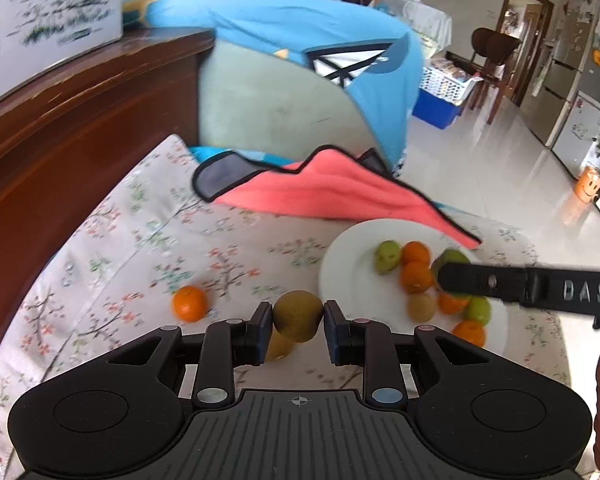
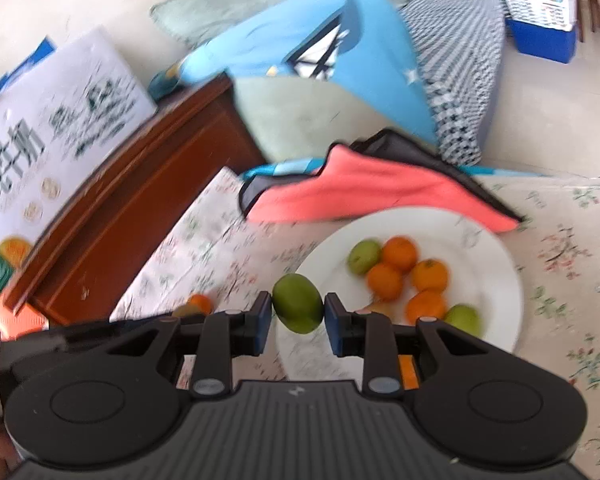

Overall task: Organize fruits
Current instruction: 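Carry the kiwi and the pear onto the white plate and open both grippers, then move both open grippers back toward the orange and red tomatoes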

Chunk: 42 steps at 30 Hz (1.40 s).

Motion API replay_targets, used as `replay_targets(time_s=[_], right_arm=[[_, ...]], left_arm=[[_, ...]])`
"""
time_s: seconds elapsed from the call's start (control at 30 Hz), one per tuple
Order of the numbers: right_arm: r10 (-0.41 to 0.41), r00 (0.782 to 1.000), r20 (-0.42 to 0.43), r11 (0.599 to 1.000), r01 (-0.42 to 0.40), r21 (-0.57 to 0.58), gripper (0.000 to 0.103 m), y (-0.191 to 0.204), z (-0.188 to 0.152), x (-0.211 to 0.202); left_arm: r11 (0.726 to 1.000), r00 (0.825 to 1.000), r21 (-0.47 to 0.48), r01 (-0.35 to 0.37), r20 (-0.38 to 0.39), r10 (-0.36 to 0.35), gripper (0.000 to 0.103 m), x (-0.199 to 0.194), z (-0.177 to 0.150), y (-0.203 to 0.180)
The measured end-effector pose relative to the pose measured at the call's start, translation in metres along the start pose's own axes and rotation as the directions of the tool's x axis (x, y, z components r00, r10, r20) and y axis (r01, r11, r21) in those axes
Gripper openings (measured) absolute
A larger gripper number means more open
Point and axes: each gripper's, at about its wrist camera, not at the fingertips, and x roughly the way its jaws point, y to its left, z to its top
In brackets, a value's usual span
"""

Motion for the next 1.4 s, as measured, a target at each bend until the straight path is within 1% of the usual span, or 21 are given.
replay_targets(time_s=[0.2,0.3,0.4,0.6,0.8,0.93,0.97,1.0,1.03,1.07,1.1,1.13,1.17,1.23,1.33,1.4], right_arm=[[-0.027,0.998,0.060,0.998,0.024,0.054,0.029,-0.020,0.013,-0.017],[-0.042,0.997,0.067,0.996,0.036,0.085,0.029,-0.029,0.016,-0.019],[-0.053,0.998,0.037,0.993,0.049,0.106,0.029,-0.033,0.012,-0.015],[-0.038,0.999,-0.005,0.993,0.039,0.109,0.029,-0.035,0.006,-0.009],[-0.037,0.998,-0.050,0.988,0.044,0.151,0.029,-0.041,-0.001,0.001],[-0.036,0.997,-0.064,0.983,0.047,0.175,0.032,-0.044,-0.002,0.006],[-0.038,0.997,-0.063,0.981,0.049,0.185,0.032,-0.046,-0.003,0.006],[-0.039,0.997,-0.059,0.981,0.050,0.188,0.032,-0.046,-0.003,0.005],[-0.038,0.998,-0.056,0.982,0.048,0.185,0.032,-0.045,-0.002,0.005],[-0.036,0.998,-0.050,0.983,0.045,0.180,0.032,-0.044,-0.002,0.004],[-0.032,0.998,-0.045,0.983,0.039,0.178,0.032,-0.043,-0.002,0.003],[-0.025,0.999,-0.041,0.984,0.032,0.178,0.032,-0.042,-0.002,0.003],[-0.017,0.999,-0.036,0.984,0.023,0.176,0.032,-0.040,-0.001,0.002],[-0.003,1.000,-0.031,0.987,0.008,0.160,0.035,-0.036,-0.001,0.002],[0.019,0.999,-0.030,0.993,-0.015,0.121,0.043,-0.026,-0.002,0.002],[0.032,0.999,-0.037,0.995,-0.029,0.094,0.046,-0.019,-0.004,0.004]], left_arm=[[0.999,0.999,0.015,0.038,0.002,-0.039,0.025,0.006,0.003,-0.022],[0.999,0.999,0.021,0.050,0.000,-0.050,0.025,0.010,0.004,-0.032],[0.998,0.999,0.020,0.051,-0.009,-0.051,0.025,0.016,0.004,-0.038],[0.999,0.999,0.010,0.039,-0.024,-0.038,0.025,0.028,0.005,-0.044],[1.000,0.999,-0.007,0.022,-0.049,-0.022,0.025,0.038,0.003,-0.044],[1.000,0.999,-0.012,0.005,-0.042,-0.005,0.029,0.035,0.005,-0.042],[1.000,0.999,-0.013,0.008,-0.044,-0.009,0.031,0.034,0.005,-0.040],[1.000,0.999,-0.013,0.009,-0.046,-0.010,0.038,0.033,0.006,-0.039],[1.000,0.999,-0.012,0.005,-0.047,-0.006,0.048,0.031,0.007,-0.038],[1.000,0.999,-0.011,-0.001,-0.045,0.001,0.054,0.029,0.007,-0.037],[1.000,0.999,-0.010,-0.007,-0.037,0.007,0.063,0.026,0.008,-0.034],[1.000,1.000,-0.008,-0.010,-0.028,0.010,0.069,0.023,0.009,-0.033],[1.000,1.000,-0.002,-0.012,-0.017,0.012,0.072,0.019,0.011,-0.030],[1.000,1.000,0.006,-0.015,0.003,0.015,0.084,0.011,0.015,-0.024],[0.999,0.999,-0.005,-0.032,0.020,0.032,0.089,0.000,0.021,-0.011],[0.999,0.999,-0.023,-0.046,0.020,0.046,0.091,-0.006,0.024,0.000]])
